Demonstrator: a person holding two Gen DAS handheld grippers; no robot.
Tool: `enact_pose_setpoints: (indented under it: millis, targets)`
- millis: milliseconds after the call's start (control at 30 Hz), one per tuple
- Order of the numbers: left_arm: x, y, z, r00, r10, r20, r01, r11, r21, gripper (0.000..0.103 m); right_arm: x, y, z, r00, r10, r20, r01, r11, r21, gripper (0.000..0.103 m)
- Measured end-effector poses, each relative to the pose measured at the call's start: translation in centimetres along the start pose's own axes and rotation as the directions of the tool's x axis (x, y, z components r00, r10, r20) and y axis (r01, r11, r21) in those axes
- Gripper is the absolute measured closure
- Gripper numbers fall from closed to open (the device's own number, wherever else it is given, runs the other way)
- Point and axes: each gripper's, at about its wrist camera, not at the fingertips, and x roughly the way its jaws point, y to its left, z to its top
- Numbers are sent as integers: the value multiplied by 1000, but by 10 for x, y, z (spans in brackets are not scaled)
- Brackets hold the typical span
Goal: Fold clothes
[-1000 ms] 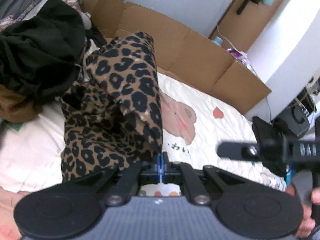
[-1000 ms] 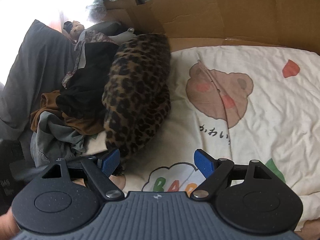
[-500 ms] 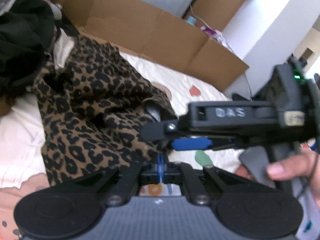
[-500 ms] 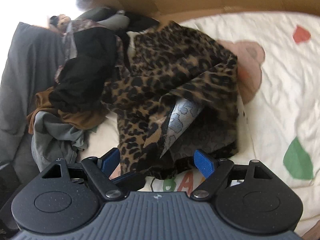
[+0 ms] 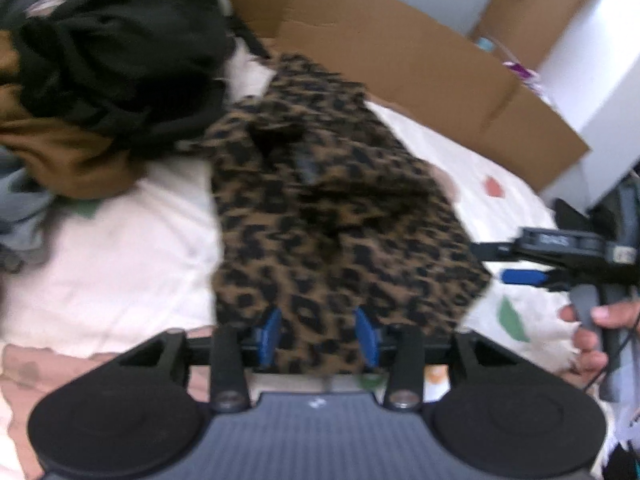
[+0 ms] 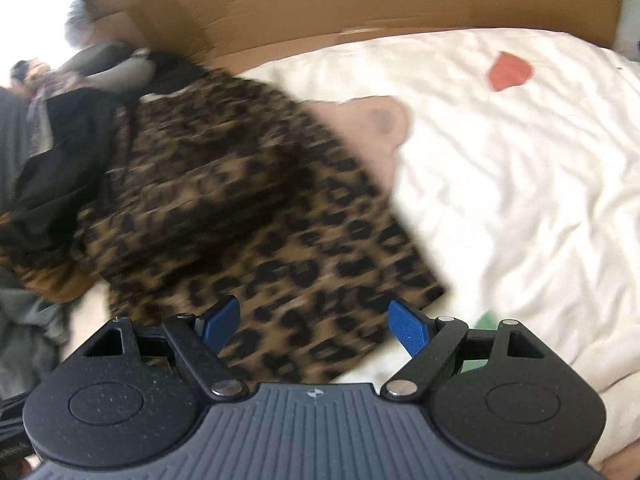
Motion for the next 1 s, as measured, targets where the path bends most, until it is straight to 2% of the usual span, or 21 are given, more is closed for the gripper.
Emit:
enact_pose_setpoints:
  millis: [167,333,467,500,533,567,600,700,833,933,967,1000]
  targets:
    - [18,15,-1,999,49,-24,-50,999,-20,48,17,-28,8,999,-43,1,43,997,-67,20]
    - [39,23,-4,995,86,-59,-88,996,-29,44,34,-38,10,998,-58,-26,54,990,-130,34]
    - [57,24,-5,992,97,-84,-99,995,-18,42,46,-35,10,997,-64,-36,56,977,-203,36]
    - [60,25,-6,991,101,-87,-103,995,-16,42,48,-33,10,997,-69,-36,59,972,-227,41]
    - [62,25,-6,991,104,-86,-106,994,-15,42,49,-29,10,996,-78,-37,66,963,-260,62]
    - [62,25,-5,990,107,-86,-109,994,-16,43,48,-26,10,996,-85,-40,70,953,-296,75]
    - [62,25,-5,990,111,-87,-113,993,-18,44,47,-24,11,995,-79,-54,58,948,-314,94]
    - [60,26,-3,987,131,-90,-134,991,-26,53,41,-24,15,995,-54,-83,24,944,-328,99]
    - [58,30,-2,985,137,-106,-143,988,-51,52,26,-32,21,995,-33,-93,4,954,-300,100]
    - [61,22,-8,983,154,-104,-153,988,20,52,21,-36,21,991,-32,-133,-10,953,-304,100]
    - [61,19,-9,982,161,-102,-158,987,37,66,20,-35,20,989,-41,-144,-9,944,-329,100]
    - [60,19,-8,982,153,-110,-151,988,29,91,17,-34,19,987,-47,-153,-9,938,-346,100]
